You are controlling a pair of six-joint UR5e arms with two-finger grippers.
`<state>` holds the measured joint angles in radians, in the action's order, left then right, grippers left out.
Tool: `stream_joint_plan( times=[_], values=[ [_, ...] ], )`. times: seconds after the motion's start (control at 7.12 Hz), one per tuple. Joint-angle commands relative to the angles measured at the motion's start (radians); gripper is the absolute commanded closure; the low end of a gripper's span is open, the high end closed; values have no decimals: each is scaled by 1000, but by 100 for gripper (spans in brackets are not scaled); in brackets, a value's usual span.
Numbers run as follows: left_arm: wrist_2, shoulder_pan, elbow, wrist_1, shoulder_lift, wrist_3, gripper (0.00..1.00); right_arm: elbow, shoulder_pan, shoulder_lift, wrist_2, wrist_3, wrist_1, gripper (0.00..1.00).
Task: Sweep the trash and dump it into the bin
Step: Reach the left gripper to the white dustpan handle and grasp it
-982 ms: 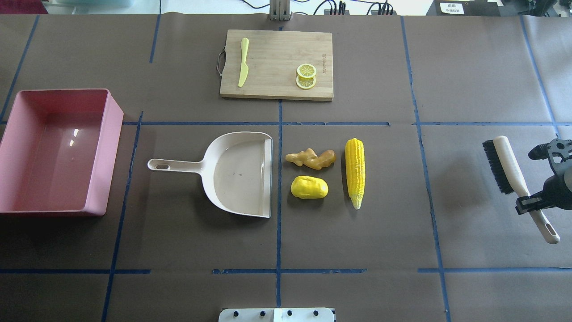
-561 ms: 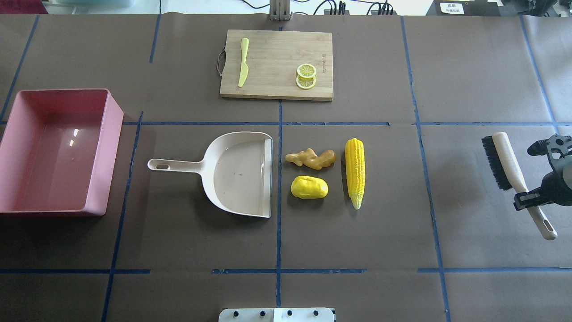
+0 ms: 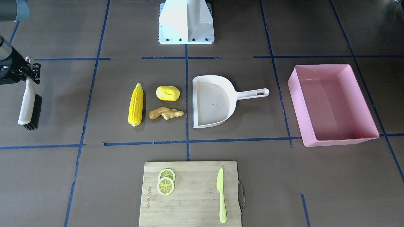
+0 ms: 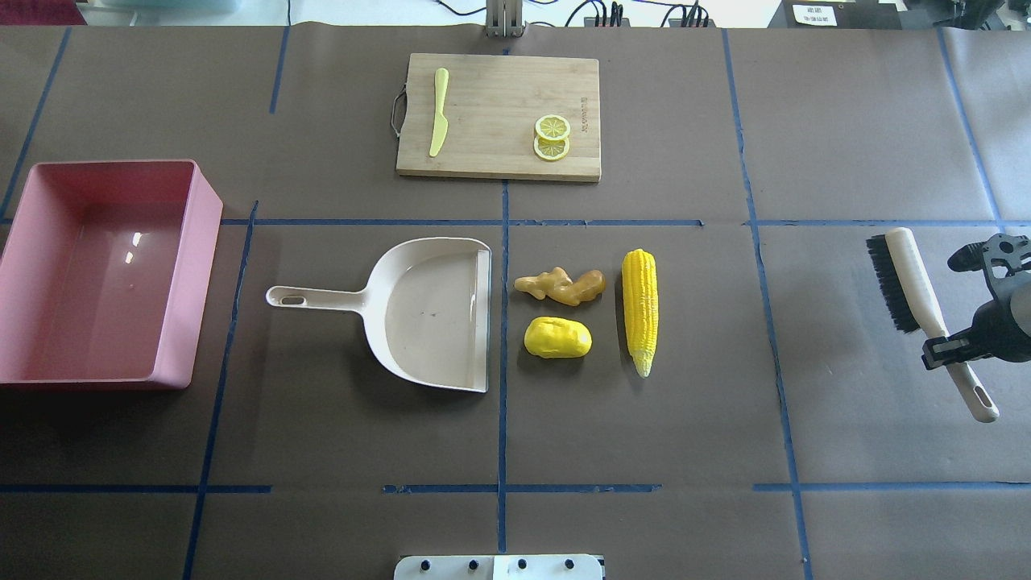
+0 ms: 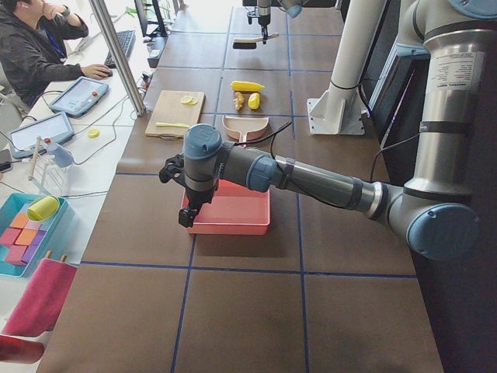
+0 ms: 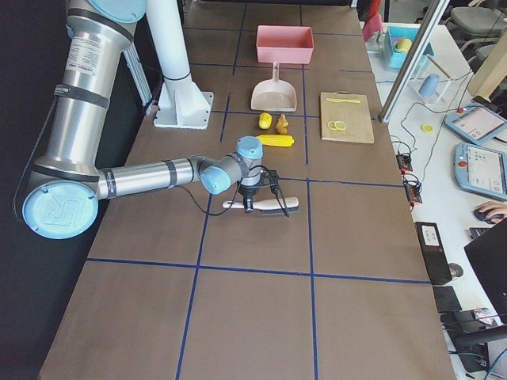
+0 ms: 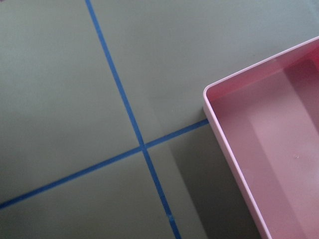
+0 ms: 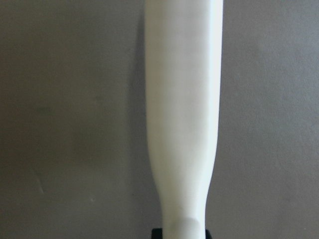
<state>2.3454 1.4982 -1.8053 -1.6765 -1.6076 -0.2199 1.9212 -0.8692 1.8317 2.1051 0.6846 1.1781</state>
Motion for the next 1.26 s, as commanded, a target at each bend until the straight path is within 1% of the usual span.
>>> stream_joint_plan(
  times=[0.0,0.14,0.28,0.42,0.56,0.7,0.84,0.98,1.12],
  values=[
    [3,-163,-2,-158,-59,25,0,1,-2,-6,-2,0,0,100],
    [-3,-230,0,-210,-69,40,4,-1,-4,-8,-2,0,0,100],
    [-5,-331,6,-297,-86,47,2,-1,-4,-11,-3,0,0,100],
    [-3,-382,12,-302,-134,51,1,-1,-5,-15,-4,0,0,100],
    [-5,-400,12,-302,-202,51,0,-1,-5,-15,-4,1,0,100],
    [-5,-471,1,-296,-272,80,0,-1,-8,-15,-2,0,-2,100],
    [-6,-508,13,-296,-305,146,0,-1,-8,-15,-3,1,-2,100],
    [-9,-566,17,-296,-327,124,0,-1,-10,-15,-2,0,-2,100],
    [-61,-634,12,-296,-334,123,0,-1,-11,-15,-2,0,-2,100]
  ],
)
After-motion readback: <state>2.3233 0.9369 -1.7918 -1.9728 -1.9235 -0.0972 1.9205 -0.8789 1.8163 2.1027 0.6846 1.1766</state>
